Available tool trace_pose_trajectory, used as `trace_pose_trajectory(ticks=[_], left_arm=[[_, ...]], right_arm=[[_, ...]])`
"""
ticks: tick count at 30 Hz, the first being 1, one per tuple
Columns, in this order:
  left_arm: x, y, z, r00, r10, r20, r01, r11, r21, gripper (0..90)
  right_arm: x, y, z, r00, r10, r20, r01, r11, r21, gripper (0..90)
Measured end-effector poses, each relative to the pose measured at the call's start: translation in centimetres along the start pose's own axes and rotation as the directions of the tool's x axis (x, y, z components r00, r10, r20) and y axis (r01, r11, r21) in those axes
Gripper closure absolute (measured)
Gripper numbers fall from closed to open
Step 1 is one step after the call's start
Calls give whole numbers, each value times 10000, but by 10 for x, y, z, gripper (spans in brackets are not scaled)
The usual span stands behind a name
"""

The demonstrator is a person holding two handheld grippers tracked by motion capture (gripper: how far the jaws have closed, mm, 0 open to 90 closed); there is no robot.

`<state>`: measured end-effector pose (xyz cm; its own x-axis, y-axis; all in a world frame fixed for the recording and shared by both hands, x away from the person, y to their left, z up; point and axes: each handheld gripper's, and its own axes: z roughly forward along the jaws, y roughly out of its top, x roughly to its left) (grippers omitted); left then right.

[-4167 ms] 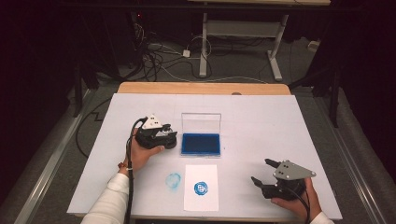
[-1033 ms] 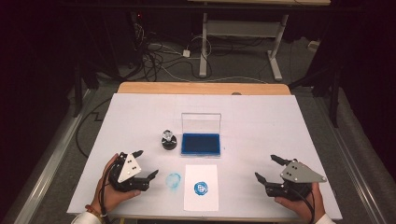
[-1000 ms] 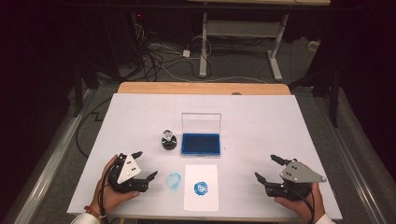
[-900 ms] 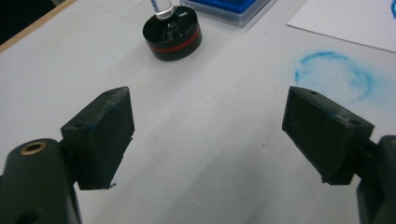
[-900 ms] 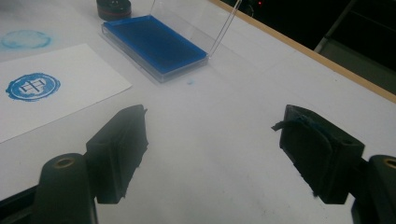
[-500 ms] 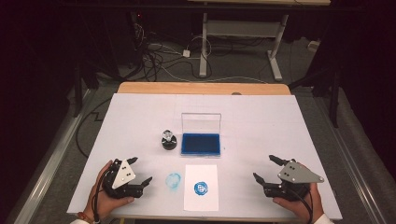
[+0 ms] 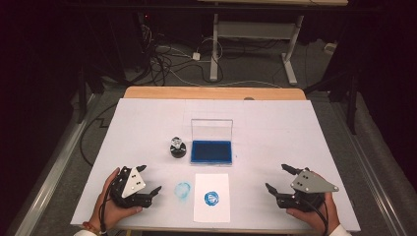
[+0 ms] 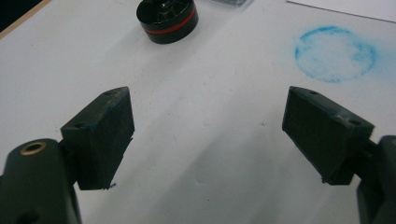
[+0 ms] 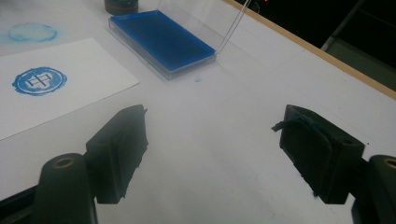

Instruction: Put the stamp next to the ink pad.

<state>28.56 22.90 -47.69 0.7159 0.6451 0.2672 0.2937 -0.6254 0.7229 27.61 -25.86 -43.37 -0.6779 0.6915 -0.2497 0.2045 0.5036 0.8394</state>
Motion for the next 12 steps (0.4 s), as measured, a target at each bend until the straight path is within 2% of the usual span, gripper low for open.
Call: trace_pose_trajectory(ticks=[12], left_arm=[[3,0,1,9999,-141,66,141,9999,13,166]], right_arm=[[-1,0,3,10000,24,-33,-24,10000,13,235]])
